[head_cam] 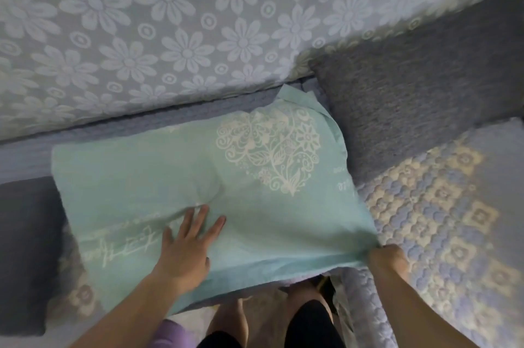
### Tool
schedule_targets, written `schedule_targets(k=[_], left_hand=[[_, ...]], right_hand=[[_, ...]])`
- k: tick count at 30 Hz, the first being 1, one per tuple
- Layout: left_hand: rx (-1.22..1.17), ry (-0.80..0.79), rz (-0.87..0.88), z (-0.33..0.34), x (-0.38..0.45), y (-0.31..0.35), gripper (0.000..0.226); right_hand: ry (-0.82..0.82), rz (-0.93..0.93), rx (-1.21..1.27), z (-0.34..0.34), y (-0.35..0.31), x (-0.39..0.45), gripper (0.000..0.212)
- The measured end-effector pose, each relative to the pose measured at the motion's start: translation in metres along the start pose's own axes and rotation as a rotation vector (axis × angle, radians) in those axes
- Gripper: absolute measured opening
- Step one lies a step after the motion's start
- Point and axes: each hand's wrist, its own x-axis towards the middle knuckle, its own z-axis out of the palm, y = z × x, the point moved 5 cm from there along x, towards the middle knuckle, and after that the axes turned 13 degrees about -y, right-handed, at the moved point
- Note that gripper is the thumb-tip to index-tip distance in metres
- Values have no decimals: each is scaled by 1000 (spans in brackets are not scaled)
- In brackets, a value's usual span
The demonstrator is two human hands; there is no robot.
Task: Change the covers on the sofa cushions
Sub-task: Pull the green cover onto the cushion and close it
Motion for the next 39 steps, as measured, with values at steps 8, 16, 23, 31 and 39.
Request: schedule_targets(k=[8,16,23,31,39], left_hand=[[-80,515,78,-72,5,5,34],[-127,807,-56,-134,48,-1,50],[-87,631,-200,-106,73,6,61],[-155,608,-284,-108,78,27,62],[-161,612,-382,-83,54,-49,63]], right_hand=[[213,-960,24,-14,-209,-75,44],[16,-886,-445,-2,-359,-36,47],[453,-957,-896,-17,-397,-39,27],[260,-1746,-782,88,-307,-167,48],[160,-1151,-612,73,-313,-99,66]])
